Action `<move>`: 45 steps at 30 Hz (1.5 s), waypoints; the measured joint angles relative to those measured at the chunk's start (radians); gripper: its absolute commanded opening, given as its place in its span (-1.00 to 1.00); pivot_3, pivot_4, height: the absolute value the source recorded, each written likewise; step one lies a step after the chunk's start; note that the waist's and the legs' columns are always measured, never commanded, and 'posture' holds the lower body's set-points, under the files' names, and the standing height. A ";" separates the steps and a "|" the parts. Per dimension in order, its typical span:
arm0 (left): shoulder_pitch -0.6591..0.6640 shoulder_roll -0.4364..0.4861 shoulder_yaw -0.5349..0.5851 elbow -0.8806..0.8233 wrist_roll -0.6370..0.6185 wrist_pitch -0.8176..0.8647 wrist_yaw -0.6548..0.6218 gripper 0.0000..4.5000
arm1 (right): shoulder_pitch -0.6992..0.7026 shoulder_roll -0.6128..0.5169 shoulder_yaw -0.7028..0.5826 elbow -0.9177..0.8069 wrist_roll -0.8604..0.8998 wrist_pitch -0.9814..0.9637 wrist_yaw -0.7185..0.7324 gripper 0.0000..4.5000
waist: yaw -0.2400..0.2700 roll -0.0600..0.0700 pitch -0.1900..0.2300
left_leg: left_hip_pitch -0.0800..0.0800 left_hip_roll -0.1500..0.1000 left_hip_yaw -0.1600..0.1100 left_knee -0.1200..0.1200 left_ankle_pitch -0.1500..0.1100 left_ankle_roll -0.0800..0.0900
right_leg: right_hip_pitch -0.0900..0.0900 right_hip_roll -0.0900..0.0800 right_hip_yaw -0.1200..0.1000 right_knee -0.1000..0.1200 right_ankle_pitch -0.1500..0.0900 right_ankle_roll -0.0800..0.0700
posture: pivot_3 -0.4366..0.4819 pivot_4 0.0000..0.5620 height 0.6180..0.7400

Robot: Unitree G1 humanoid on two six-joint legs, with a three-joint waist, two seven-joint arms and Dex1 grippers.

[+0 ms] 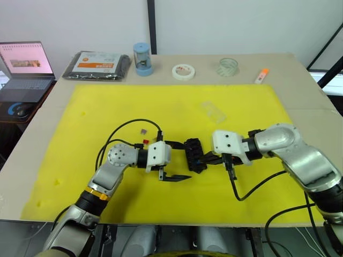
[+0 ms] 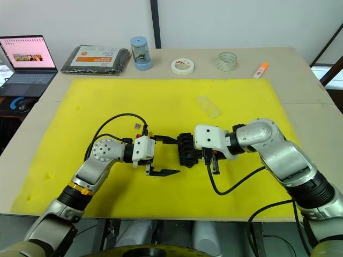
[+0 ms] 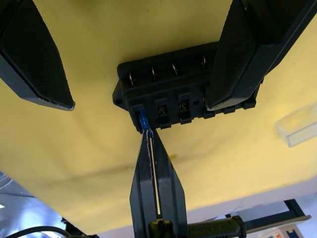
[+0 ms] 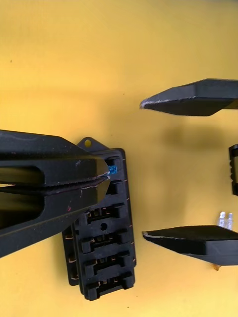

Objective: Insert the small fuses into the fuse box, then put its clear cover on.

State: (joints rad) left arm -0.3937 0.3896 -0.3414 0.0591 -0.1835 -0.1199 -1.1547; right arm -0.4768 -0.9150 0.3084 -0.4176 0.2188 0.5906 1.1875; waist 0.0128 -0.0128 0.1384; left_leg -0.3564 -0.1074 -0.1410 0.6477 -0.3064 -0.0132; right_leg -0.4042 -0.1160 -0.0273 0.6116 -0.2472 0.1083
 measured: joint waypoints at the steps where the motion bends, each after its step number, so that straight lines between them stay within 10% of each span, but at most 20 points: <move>1: 0.000 0.000 0.000 0.000 0.000 0.000 0.000 1.00 | 0.002 0.000 0.001 0.004 -0.001 -0.008 0.000 -0.99 | 0.000 0.000 0.000 | 0.000 0.000 0.000 0.000 0.000 0.000 | 0.000 0.000 0.000 0.000 0.000 0.000 | -0.05 -0.47 1.00; 36: 0.000 0.010 0.007 -0.018 -0.007 0.046 0.005 1.00 | 0.056 0.033 -0.018 0.041 -0.009 -0.094 -0.008 -0.99 | 0.000 -0.001 -0.001 | 0.001 0.000 0.000 0.000 0.000 0.000 | 0.001 0.000 0.000 0.000 0.000 0.000 | -0.05 -0.47 1.00; 45: 0.023 0.163 0.129 -0.149 -0.107 0.184 -0.004 1.00 | 0.094 0.038 -0.201 0.054 0.108 -0.099 -0.020 -0.99 | 0.000 0.001 0.000 | 0.000 0.000 0.000 0.000 0.000 0.000 | 0.000 0.000 0.001 0.000 0.000 0.000 | -0.05 -0.47 1.00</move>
State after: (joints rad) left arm -0.3712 0.5523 -0.2127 -0.0895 -0.2909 0.0639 -1.1584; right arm -0.3830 -0.8774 0.1071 -0.3634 0.3264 0.4921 1.1674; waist 0.0128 -0.0122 0.1385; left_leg -0.3564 -0.1072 -0.1414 0.6474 -0.3064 -0.0131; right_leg -0.4042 -0.1157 -0.0267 0.6115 -0.2473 0.1083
